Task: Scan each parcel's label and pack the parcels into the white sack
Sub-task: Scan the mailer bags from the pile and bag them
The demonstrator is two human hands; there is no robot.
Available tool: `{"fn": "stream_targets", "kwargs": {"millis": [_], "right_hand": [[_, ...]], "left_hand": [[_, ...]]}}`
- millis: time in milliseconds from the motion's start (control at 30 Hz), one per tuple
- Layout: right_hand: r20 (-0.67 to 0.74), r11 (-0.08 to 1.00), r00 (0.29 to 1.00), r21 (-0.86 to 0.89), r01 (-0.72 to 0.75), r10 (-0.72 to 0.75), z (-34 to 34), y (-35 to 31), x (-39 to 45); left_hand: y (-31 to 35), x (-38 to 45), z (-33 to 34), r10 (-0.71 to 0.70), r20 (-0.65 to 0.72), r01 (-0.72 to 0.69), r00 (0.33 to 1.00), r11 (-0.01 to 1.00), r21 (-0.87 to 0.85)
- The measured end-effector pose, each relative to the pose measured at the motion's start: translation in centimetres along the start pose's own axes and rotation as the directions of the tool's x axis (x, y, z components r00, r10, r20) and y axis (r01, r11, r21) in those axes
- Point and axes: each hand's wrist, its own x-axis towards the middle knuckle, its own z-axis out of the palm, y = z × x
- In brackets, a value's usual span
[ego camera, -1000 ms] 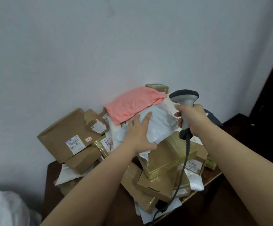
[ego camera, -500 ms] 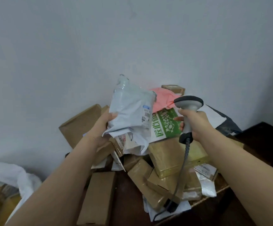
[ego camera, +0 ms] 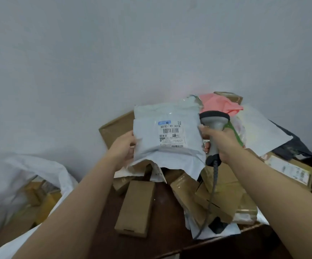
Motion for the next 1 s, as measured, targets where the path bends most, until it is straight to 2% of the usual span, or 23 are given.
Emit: {"fn": "stream_targets", "kwargs": {"millis": [100,167,267,367,500,600,733,1000], "right_hand": [[0.035,1.000,0.999,-0.029,0.008,-0.007,2.8,1.1,-1.6],[0.055,0.998,0.998,-0.055,0.024,-0.021,4.8,1.7,-3.0],[0.067,0.994,0.998,-0.104,0.023,-0.016,7.4,2.1,-4.9],[0.114,0.990,0.993,-0.139,0.022,-0.006,9.7,2.3,-6.8],[0.336,0.978,0.941,-0.205,0.040,0.032,12.7,2.6,-9.4],[0.441,0.955,0.895,-0.288,0.074,0.063,14.8,2.7,-11.3],[0.531,0.939,0.844,-0.323,0.118,0.076,17.0,3.0,-13.3],[0.595,0.908,0.801,-0.367,0.204,0.061,19.1,3.3,-15.0]], "left_hand": [[-1.2,-0.8,-3.0,-0.100,-0.003,0.100,0.995,0.995,-0.013],[-1.8,-1.9,-4.8,-0.066,0.013,0.066,0.998,0.997,0.028],[-2.7,-4.0,-7.9,0.002,-0.169,0.017,0.986,0.994,0.108],[-3.7,-5.6,-11.5,0.108,-0.382,-0.062,0.918,0.990,0.130],[-4.3,-7.4,-15.3,0.179,-0.556,0.012,0.812,0.946,0.323],[-4.1,-8.6,-17.1,0.205,-0.613,0.033,0.763,0.935,0.353],[-3.9,-9.7,-19.4,0.193,-0.668,0.024,0.718,0.953,0.302],[-3.4,-10.6,-23.1,0.115,-0.739,0.087,0.663,0.970,0.229]]}}
